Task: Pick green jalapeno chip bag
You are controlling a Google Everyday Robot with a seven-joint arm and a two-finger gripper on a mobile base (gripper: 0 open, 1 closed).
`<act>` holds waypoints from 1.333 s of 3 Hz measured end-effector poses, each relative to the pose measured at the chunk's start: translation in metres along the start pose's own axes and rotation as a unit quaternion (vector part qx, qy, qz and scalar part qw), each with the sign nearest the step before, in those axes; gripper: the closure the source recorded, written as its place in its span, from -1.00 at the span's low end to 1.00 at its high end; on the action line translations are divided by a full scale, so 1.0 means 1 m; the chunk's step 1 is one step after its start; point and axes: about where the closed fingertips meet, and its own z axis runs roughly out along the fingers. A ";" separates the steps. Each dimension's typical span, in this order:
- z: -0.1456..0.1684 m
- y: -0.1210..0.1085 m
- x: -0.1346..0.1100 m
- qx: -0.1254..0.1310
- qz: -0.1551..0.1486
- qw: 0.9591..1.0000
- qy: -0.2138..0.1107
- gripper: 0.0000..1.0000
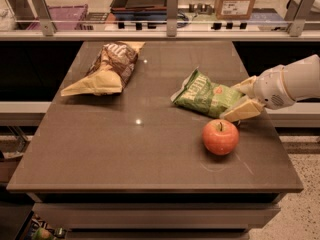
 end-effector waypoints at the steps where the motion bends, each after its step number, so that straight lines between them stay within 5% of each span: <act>1: 0.001 0.001 -0.001 -0.002 -0.001 1.000 0.000 0.28; 2: 0.003 0.002 -0.002 -0.003 -0.002 1.000 0.000 0.78; 3: 0.004 0.002 -0.003 -0.004 -0.002 1.000 0.000 1.00; 4: 0.004 0.002 -0.003 -0.004 -0.002 1.000 0.000 1.00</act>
Offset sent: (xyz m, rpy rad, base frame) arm 0.0000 0.0016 -0.0005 0.0002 0.0010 0.0030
